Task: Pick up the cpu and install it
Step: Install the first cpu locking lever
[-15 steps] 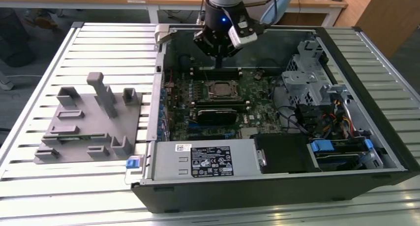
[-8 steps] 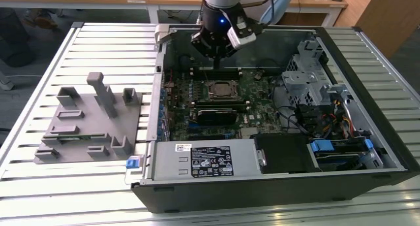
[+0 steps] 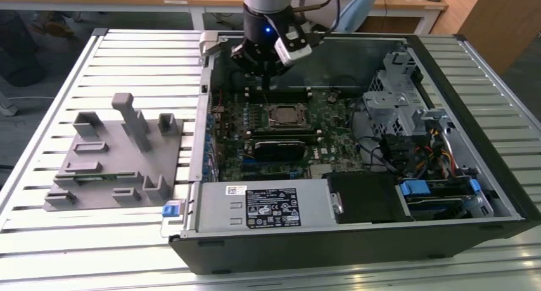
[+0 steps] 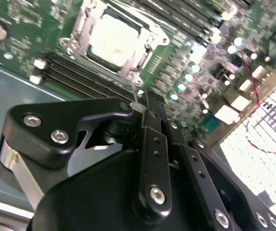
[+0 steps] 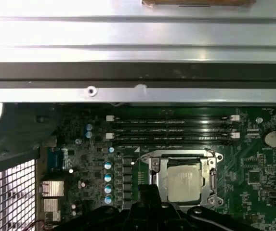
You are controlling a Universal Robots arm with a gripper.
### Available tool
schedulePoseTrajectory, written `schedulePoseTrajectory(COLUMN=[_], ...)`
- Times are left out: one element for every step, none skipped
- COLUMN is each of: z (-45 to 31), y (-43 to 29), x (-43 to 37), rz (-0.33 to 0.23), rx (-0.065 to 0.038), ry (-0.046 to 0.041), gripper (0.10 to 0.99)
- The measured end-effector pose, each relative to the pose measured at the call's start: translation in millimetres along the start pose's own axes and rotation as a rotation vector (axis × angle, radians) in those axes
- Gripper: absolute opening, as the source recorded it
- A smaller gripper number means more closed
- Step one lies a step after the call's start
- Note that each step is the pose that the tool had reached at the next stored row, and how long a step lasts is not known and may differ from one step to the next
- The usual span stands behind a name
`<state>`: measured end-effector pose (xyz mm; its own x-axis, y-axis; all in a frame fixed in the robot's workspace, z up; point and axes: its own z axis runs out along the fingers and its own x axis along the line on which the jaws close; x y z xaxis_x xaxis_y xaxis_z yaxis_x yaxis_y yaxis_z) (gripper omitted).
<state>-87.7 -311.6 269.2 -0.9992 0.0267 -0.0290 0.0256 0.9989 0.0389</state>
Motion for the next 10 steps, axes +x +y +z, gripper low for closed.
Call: schedulePoseTrajectory(z=[0.1, 0.2, 0.3, 0.3, 0.4, 0.5, 0.6, 0.9, 1.3, 1.9], y=[0.0, -0.1, -0.2, -0.3, -0.4, -0.5, -0.6, -0.7, -0.7, -0.5], x=[2.0, 3.9, 6.0, 9.1, 12.3, 15.4, 18.0, 20.1, 21.9, 23.5], rz=[0.0, 0.0, 0.0, 0.0, 0.0, 0.0, 0.0, 0.0, 0.0, -0.001], rx=[0.0, 0.0, 0.0, 0.0, 0.0, 0.0, 0.0, 0.0, 0.0, 0.0], ry=[-0.0008, -0.0014, -0.0019, -0.0026, -0.0035, -0.0041, -0.0044, -0.0046, -0.0048, -0.0051], gripper=[0.106, 0.106, 0.106, 0.106, 0.106, 0.106, 0.106, 0.106, 0.106, 0.106])
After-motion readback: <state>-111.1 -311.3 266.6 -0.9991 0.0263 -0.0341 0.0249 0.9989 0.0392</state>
